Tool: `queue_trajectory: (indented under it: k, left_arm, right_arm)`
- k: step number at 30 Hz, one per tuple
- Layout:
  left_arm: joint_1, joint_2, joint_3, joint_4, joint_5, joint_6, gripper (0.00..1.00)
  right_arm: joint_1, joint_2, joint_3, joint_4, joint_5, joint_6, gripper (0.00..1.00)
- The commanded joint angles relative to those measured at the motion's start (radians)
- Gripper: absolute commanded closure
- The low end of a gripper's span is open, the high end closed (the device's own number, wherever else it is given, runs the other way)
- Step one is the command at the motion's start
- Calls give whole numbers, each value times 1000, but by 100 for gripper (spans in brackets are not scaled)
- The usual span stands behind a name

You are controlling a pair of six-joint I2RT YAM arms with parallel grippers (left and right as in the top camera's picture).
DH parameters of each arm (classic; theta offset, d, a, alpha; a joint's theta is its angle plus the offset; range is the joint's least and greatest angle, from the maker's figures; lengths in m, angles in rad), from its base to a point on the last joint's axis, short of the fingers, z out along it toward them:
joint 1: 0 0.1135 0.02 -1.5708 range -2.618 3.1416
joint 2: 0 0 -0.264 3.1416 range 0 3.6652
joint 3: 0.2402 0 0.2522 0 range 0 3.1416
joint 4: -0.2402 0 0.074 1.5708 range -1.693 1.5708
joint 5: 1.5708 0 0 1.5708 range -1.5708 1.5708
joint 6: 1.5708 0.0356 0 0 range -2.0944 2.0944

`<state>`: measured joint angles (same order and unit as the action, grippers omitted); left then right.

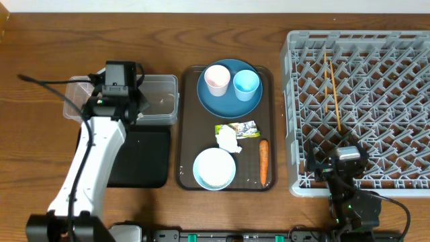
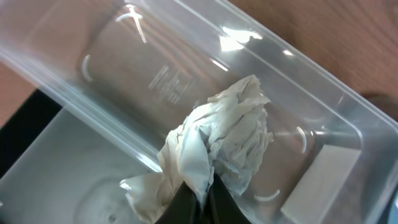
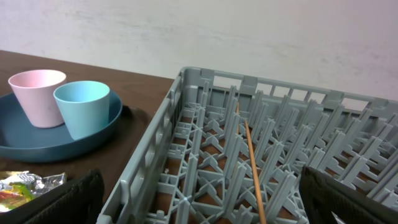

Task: Sort waste into correct bins and load items into the dishwasher rack
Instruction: 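Carry the tissue left and release it into the clear plastic bin, then reach the left gripper back to the second tissue and grasp it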

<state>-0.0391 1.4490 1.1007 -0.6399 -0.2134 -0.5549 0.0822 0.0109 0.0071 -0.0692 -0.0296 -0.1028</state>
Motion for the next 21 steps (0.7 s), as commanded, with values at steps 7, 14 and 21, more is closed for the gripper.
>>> queue_trajectory:
  k: [7, 14, 21]
  left_arm:
    - [6, 69, 3, 44, -16, 39, 49]
    - [5, -4, 18, 55, 53, 81, 17]
    - [-42, -222, 18, -12, 496, 0, 17]
  right_arm:
    - [-16, -5, -2, -3, -4, -3, 1]
    - [-16, -5, -2, -3, -4, -3, 1]
    - [-16, -5, -2, -3, -4, -3, 2]
